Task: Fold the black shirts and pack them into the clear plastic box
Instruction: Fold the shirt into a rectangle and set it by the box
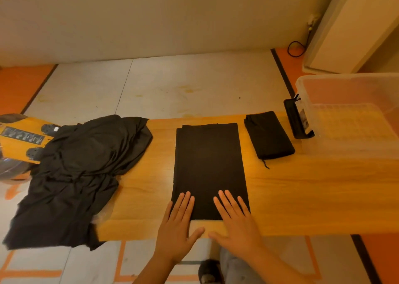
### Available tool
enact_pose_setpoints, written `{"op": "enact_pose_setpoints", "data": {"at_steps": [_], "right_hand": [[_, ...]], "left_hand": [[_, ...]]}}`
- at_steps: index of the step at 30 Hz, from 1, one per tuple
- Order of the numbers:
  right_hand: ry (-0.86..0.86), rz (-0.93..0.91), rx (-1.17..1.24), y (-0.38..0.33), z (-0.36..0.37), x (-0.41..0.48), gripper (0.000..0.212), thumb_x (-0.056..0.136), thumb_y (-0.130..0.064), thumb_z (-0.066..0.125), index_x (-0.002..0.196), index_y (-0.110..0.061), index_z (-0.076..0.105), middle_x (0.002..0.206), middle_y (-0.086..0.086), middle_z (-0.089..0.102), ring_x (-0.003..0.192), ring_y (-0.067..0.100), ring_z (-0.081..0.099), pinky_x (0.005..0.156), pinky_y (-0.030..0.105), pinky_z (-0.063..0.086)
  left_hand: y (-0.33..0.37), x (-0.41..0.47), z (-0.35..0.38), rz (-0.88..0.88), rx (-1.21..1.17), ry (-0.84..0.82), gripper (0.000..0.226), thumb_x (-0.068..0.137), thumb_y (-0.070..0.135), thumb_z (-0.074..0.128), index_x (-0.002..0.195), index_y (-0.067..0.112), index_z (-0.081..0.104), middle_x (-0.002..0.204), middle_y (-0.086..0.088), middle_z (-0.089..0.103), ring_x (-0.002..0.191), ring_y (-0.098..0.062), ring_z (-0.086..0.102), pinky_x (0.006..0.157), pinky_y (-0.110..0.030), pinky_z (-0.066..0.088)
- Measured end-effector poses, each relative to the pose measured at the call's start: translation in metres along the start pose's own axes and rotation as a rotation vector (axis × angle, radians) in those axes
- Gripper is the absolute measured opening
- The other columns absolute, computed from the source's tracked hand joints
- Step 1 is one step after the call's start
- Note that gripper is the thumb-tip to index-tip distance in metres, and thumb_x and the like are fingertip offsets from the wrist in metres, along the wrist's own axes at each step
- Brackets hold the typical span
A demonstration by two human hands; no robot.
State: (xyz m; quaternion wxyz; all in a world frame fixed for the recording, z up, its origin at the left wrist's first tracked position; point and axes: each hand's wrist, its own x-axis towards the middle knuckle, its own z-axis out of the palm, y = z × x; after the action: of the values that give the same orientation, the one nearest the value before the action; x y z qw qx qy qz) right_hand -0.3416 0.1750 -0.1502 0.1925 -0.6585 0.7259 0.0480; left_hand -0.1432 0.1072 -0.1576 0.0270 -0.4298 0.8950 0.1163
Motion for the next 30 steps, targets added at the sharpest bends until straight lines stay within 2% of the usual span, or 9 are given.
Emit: {"op": "enact_pose_setpoints", "data": {"at_steps": [3, 6, 9, 11, 16, 20, 23, 25, 30], "right_hand": [[0.081, -0.078, -0.032, 0.002, 0.007, -0.02, 0.097, 0.069, -0.081, 0.047, 0.145, -0.021, 0.04, 0.151, 0.006, 0.039, 0.141, 0.024, 0.027, 0.111, 0.043, 0.014], [0.09, -0.077, -0.011, -0.002, 0.012, -0.027, 0.105, 0.047, -0.058, 0.088, 0.138, -0.021, 0.049, 0.143, 0.006, 0.05, 0.134, 0.024, 0.042, 0.114, 0.043, 0.026], [0.092, -0.051, 0.025, -0.006, 0.012, -0.029, 0.103, 0.025, -0.025, 0.1, 0.122, -0.021, 0.066, 0.126, 0.006, 0.064, 0.113, 0.024, 0.063, 0.085, 0.039, 0.053], [0.104, -0.073, 0.008, -0.004, 0.01, -0.036, 0.103, 0.023, -0.017, 0.099, 0.121, -0.022, 0.067, 0.122, 0.006, 0.067, 0.108, 0.024, 0.066, 0.079, 0.037, 0.056], [0.088, -0.215, -0.016, 0.017, 0.015, -0.057, 0.128, 0.045, -0.021, 0.095, 0.151, -0.026, 0.023, 0.139, 0.0, 0.055, 0.128, 0.021, 0.051, 0.112, 0.038, 0.022], [0.063, -0.179, 0.068, 0.02, -0.002, -0.062, 0.089, 0.046, -0.028, 0.096, 0.127, -0.03, 0.06, 0.135, -0.007, 0.055, 0.121, 0.011, 0.057, 0.114, 0.027, 0.023], [0.049, -0.069, 0.316, 0.019, -0.031, -0.061, 0.04, 0.093, -0.023, 0.061, 0.132, -0.03, 0.055, 0.138, -0.007, 0.054, 0.125, 0.007, 0.051, 0.111, 0.021, 0.031], [0.081, 0.021, 0.5, 0.022, -0.05, -0.051, 0.02, 0.098, -0.027, 0.052, 0.114, -0.033, 0.061, 0.107, -0.009, 0.067, 0.097, 0.0, 0.061, 0.091, 0.025, 0.051], [0.086, 0.109, 0.804, 0.036, -0.105, -0.006, 0.008, 0.094, -0.023, 0.059, 0.091, -0.027, 0.066, 0.086, -0.008, 0.066, 0.084, 0.002, 0.061, 0.075, 0.018, 0.048]], "left_hand": [[-0.001, -0.024, 0.005, 0.037, 0.011, 0.008, 0.083, 0.092, 0.068, 0.041, 0.154, 0.016, 0.022, 0.162, -0.003, 0.015, 0.149, -0.02, 0.011, 0.117, -0.041, 0.011], [0.007, -0.036, 0.008, 0.038, 0.008, 0.086, 0.076, 0.082, 0.048, 0.065, 0.146, 0.019, 0.036, 0.149, -0.007, 0.038, 0.134, -0.026, 0.043, 0.115, -0.041, 0.021], [0.017, -0.039, 0.005, -0.029, -0.039, 0.105, 0.093, 0.047, 0.017, 0.095, 0.132, 0.015, 0.055, 0.12, -0.011, 0.063, 0.104, -0.03, 0.065, 0.096, -0.044, 0.048], [0.015, -0.042, 0.004, -0.006, -0.017, 0.127, 0.093, 0.04, 0.008, 0.095, 0.127, 0.015, 0.062, 0.116, -0.012, 0.067, 0.101, -0.03, 0.066, 0.096, -0.045, 0.049], [0.0, -0.056, -0.003, 0.088, 0.001, 0.109, 0.092, 0.039, -0.006, 0.09, 0.124, 0.019, 0.065, 0.125, -0.007, 0.065, 0.111, -0.027, 0.065, 0.112, -0.037, 0.016], [-0.007, -0.057, -0.015, 0.102, -0.135, 0.073, 0.074, 0.065, 0.001, 0.084, 0.128, 0.031, 0.059, 0.125, 0.003, 0.065, 0.116, -0.018, 0.062, 0.117, -0.037, 0.025], [-0.003, -0.05, -0.044, -0.039, -0.39, 0.052, 0.033, 0.092, 0.017, 0.063, 0.116, 0.04, 0.061, 0.111, 0.013, 0.067, 0.109, -0.003, 0.058, 0.103, -0.03, 0.046], [-0.001, -0.037, -0.064, -0.168, -0.666, 0.064, 0.021, 0.094, 0.018, 0.059, 0.099, 0.039, 0.063, 0.095, 0.019, 0.067, 0.094, 0.002, 0.061, 0.086, -0.025, 0.053], [-0.012, 0.009, -0.094, -0.429, -1.063, 0.151, 0.009, 0.093, 0.016, 0.06, 0.094, 0.017, 0.069, 0.089, -0.003, 0.072, 0.087, -0.012, 0.068, 0.082, -0.037, 0.056]]}}
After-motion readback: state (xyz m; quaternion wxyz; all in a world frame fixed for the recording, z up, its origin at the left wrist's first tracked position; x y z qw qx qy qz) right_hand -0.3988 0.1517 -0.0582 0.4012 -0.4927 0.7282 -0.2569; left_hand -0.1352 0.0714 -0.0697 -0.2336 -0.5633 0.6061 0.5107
